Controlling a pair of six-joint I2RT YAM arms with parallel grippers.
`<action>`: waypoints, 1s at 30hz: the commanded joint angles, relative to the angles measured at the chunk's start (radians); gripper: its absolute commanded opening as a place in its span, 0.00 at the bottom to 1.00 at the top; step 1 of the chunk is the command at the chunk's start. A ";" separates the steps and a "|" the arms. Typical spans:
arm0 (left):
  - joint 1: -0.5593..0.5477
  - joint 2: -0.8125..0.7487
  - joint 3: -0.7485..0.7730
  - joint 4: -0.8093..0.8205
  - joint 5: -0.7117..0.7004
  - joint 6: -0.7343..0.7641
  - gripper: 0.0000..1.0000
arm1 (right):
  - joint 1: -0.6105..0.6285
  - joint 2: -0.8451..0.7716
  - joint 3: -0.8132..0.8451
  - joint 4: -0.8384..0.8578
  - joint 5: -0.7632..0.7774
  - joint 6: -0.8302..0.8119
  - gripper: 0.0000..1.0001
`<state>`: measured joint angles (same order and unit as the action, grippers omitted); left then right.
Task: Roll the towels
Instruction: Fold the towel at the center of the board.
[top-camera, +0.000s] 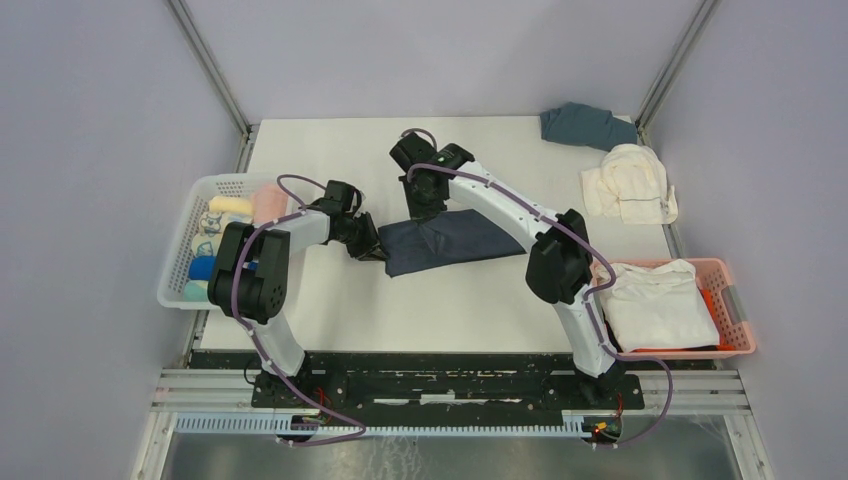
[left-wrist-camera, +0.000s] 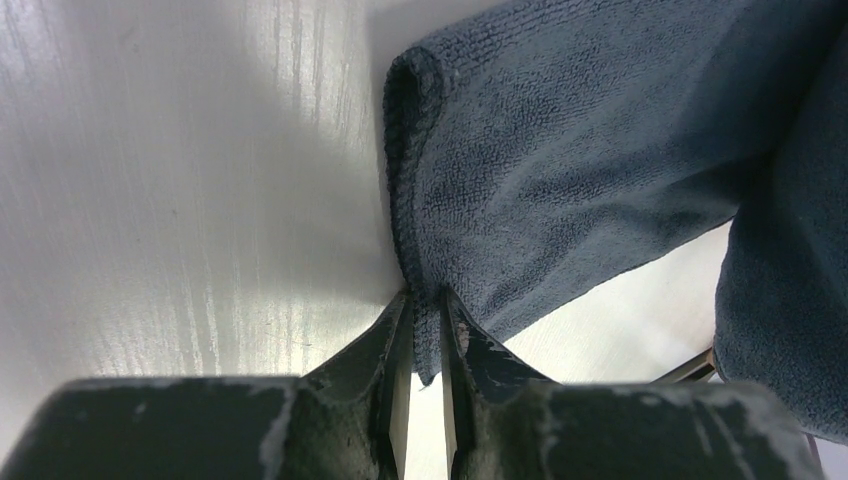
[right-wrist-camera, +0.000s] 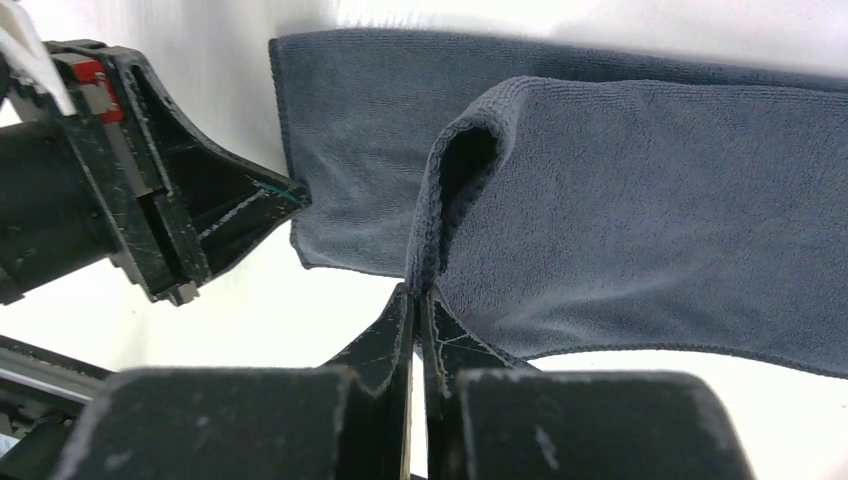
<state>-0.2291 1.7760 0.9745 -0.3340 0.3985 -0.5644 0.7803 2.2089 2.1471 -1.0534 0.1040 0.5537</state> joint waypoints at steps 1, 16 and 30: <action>-0.009 0.013 -0.014 0.016 0.000 -0.031 0.23 | 0.008 0.002 0.057 0.055 -0.015 0.045 0.08; -0.013 0.011 -0.016 0.016 -0.003 -0.031 0.22 | 0.023 0.048 0.022 0.116 -0.120 0.080 0.09; -0.016 0.005 -0.025 0.017 -0.025 -0.038 0.24 | 0.024 0.129 -0.024 0.208 -0.216 0.122 0.24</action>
<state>-0.2344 1.7760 0.9691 -0.3260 0.3988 -0.5644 0.7982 2.3234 2.1273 -0.9035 -0.0578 0.6548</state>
